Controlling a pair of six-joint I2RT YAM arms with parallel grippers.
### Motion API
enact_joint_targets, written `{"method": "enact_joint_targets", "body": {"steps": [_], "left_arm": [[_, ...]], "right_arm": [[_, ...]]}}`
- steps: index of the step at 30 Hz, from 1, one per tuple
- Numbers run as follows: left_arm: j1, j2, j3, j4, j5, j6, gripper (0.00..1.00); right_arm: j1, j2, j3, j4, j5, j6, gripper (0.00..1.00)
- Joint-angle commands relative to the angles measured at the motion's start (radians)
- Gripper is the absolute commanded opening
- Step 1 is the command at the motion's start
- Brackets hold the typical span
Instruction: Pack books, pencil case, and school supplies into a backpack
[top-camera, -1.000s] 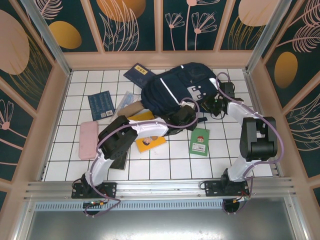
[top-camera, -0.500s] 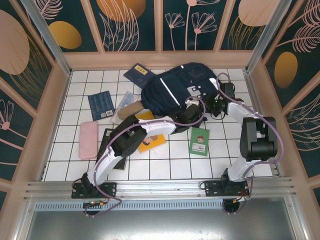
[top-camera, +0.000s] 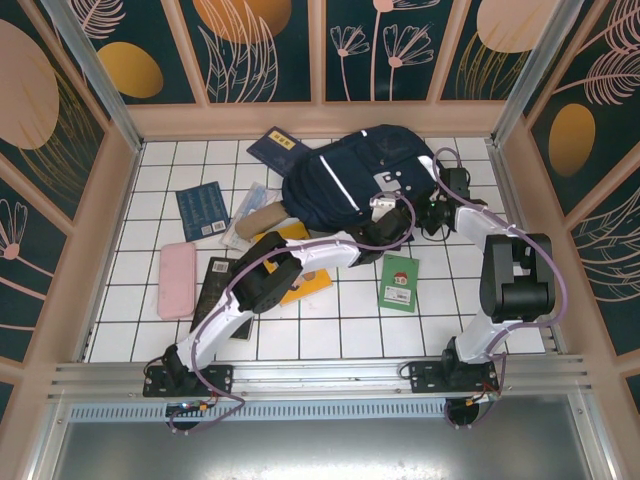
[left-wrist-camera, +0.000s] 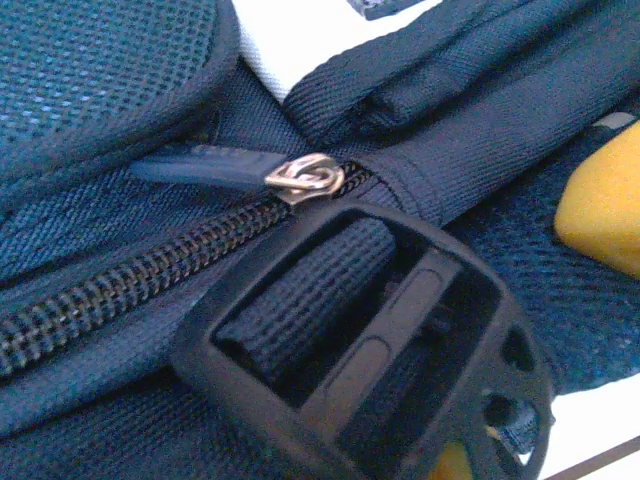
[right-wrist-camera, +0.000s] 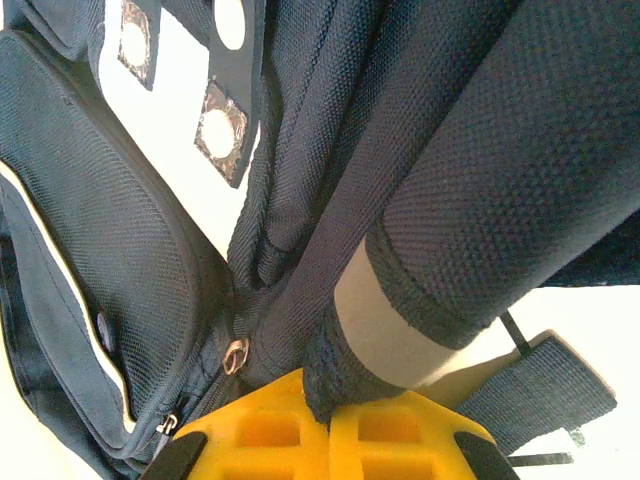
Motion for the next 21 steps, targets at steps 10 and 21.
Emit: {"method": "enact_joint_targets", "body": {"steps": [10,21], "left_arm": [[0.015,-0.123,-0.107,-0.039,-0.097,-0.018,0.00],[0.049,-0.337,-0.384,-0.049,-0.092,-0.063,0.00]], "right_arm": [[-0.032,-0.034,-0.002,0.008,-0.031,-0.014,0.00],[-0.098,-0.062,-0.046,0.028,-0.043,-0.029,0.00]]}}
